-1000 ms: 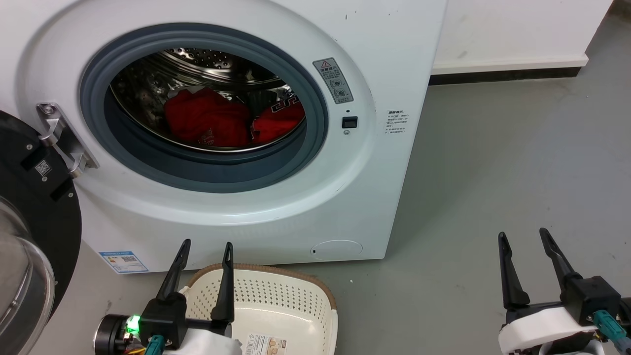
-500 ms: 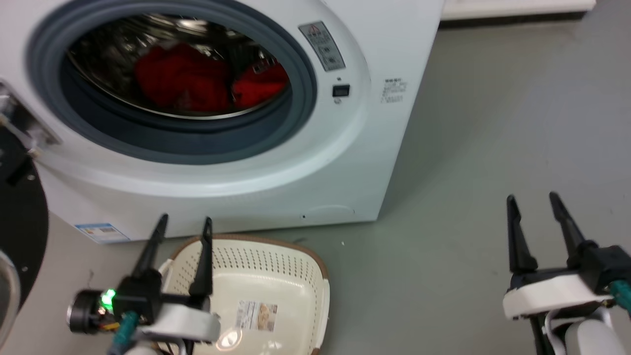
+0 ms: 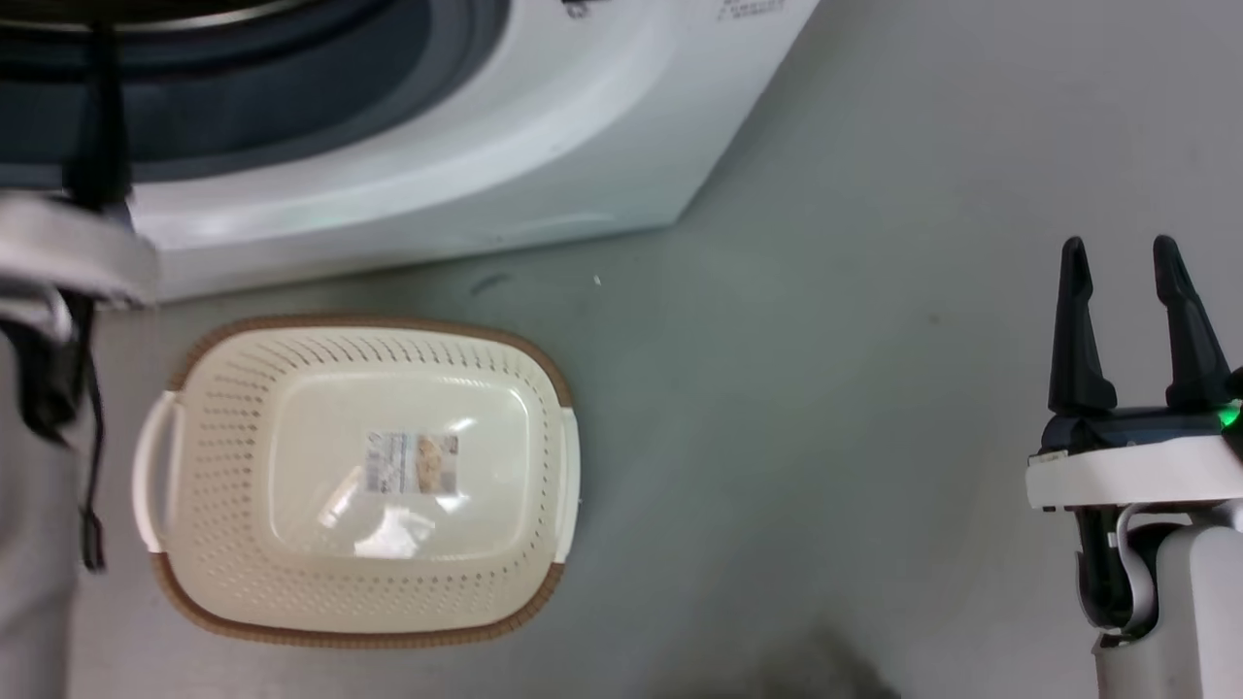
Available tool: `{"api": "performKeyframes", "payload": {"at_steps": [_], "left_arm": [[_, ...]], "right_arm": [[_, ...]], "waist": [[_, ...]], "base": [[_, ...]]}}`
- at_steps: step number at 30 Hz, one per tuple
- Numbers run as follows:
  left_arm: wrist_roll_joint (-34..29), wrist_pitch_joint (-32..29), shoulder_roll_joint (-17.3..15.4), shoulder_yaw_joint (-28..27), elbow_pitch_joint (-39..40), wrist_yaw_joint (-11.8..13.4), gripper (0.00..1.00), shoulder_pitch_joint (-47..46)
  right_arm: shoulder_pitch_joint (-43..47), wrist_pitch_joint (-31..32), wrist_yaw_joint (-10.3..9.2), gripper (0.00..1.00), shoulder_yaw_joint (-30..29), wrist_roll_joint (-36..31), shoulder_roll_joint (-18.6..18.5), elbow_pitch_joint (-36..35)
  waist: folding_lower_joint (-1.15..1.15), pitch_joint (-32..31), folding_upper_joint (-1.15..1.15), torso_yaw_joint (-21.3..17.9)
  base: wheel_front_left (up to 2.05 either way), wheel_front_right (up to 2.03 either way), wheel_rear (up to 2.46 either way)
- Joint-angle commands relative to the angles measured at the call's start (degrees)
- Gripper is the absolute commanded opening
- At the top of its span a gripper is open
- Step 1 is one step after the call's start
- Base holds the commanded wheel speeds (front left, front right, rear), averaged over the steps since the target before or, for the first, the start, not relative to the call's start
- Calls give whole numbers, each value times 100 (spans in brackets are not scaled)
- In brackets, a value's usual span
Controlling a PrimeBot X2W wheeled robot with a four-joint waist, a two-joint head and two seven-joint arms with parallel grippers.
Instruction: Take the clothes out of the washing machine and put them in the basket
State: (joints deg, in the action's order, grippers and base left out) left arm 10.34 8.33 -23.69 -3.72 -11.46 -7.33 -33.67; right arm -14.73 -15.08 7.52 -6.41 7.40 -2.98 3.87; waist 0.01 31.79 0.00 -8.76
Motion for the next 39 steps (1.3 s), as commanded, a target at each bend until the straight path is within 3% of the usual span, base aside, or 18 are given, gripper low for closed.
{"api": "performKeyframes", "payload": {"at_steps": [1, 6, 9, 15, 20, 26, 35, 36, 37, 39], "left_arm": [[89, -339, -216, 221, -90, -10, 100, -397], [574, -1857, -1156, 1060, -328, -4, 100, -2011], [563, -2763, -1649, 1428, -538, -5, 100, -2882], [850, -4629, -2153, 1747, -1157, -6, 100, -4388], [960, -5835, -2556, 2038, -1501, -7, 100, -5329], [979, -6446, -2725, 2163, -1993, -3, 100, -5762], [917, -6627, -2709, 2340, -2608, 5, 100, -5858], [916, -6620, -2712, 2355, -2655, 4, 65, -5869], [927, -6601, -2707, 2375, -2683, 3, 2, -5886], [926, -6520, -2726, 2548, -2652, -2, 0, -5914]], "right_arm": [[-142, -14, -5, 100, 41, 46, 18, -30], [-320, -13, -6, 100, 129, 252, 19, -15], [-471, -13, -5, 100, 247, 400, 21, -44], [-473, -13, -6, 100, 700, 696, 22, -61], [-391, -14, -6, 100, 1032, 937, 20, -281], [-133, -13, -6, 100, 1086, 976, 19, -468], [97, -14, -6, 100, 1087, 1001, 18, -647], [102, -13, -6, 100, 1093, 992, 18, -660], [103, -14, -6, 100, 1090, 986, 18, -674], [109, -13, -6, 100, 1053, 949, 18, -669]], "waist": [[-1, 807, 0, -363], [-1, 1309, 0, -579], [-1, 1624, 0, -790], [-1, 1977, 0, -1313], [-1, 2255, 0, -1688], [-1, 2378, 0, -1734], [-1, 2484, 0, -1706], [-1, 2485, 0, -1706], [-1, 2488, 0, -1705], [-1, 2498, 0, -1686]], "base": [[0, 0, 0], [0, 0, 0], [0, 0, 0], [0, 0, 0], [0, 0, 0], [0, 0, 0], [0, 0, 0], [0, 0, 0], [0, 0, 0], [0, 0, 0]]}}
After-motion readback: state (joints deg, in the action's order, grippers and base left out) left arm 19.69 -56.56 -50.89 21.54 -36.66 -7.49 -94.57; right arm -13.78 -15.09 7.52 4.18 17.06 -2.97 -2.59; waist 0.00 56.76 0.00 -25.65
